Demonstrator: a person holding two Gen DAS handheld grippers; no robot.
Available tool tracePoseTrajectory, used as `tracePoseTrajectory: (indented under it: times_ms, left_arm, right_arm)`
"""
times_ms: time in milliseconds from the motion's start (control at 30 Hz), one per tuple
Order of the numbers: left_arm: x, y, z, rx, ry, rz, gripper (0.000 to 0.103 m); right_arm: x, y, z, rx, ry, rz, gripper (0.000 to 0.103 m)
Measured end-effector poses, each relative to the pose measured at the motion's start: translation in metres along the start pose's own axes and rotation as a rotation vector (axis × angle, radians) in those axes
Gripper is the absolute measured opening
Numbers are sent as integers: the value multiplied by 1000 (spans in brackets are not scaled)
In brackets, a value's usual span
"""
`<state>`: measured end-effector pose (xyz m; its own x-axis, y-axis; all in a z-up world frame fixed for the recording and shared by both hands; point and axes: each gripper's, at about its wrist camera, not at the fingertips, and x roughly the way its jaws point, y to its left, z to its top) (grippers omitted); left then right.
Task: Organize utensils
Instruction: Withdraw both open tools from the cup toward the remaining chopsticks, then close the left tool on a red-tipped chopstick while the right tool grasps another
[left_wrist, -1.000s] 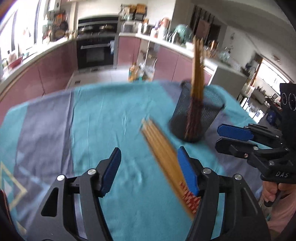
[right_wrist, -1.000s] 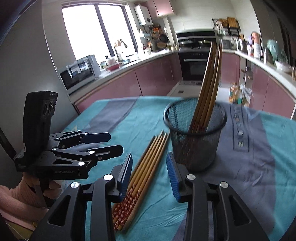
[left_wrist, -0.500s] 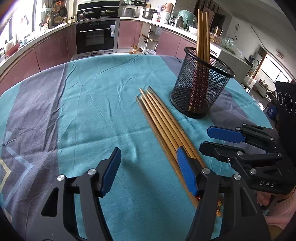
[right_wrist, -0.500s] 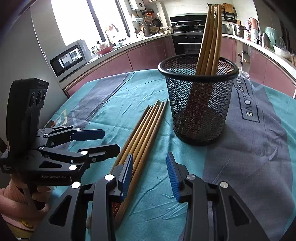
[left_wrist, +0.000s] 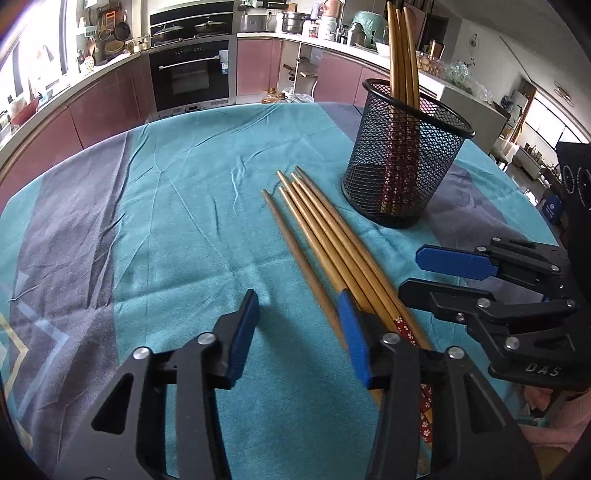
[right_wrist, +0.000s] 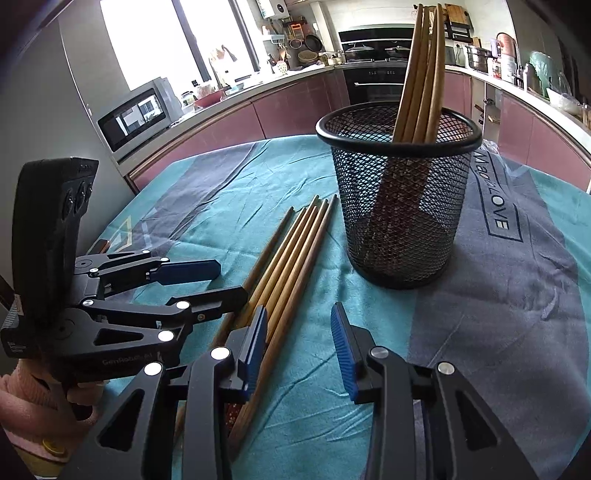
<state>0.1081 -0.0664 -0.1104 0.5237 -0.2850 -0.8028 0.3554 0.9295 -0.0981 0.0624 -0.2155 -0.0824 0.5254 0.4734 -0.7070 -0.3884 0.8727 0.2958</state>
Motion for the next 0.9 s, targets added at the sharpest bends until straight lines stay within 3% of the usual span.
tracePoseTrajectory:
  times_ms: [133,433,533,700,900]
  left_arm:
    - [-1,-1,1,18,0,-6,31]
    - [0,2,3,20,3,-33,19]
    - [0,5,4,14,5,-35,19]
    - [6,7,6,8,18,-41,28]
    - [12,4,13,27,19,-15,24]
  right_arm:
    - [5,0,2,-3,8,-11,29]
    - [14,6,7,-27,26,-52,22]
    - [15,6,7,-33,32,-63,22]
    - [19,11,12,-54,40,-90,19]
    - [33,15,19,-76,54,-124,16]
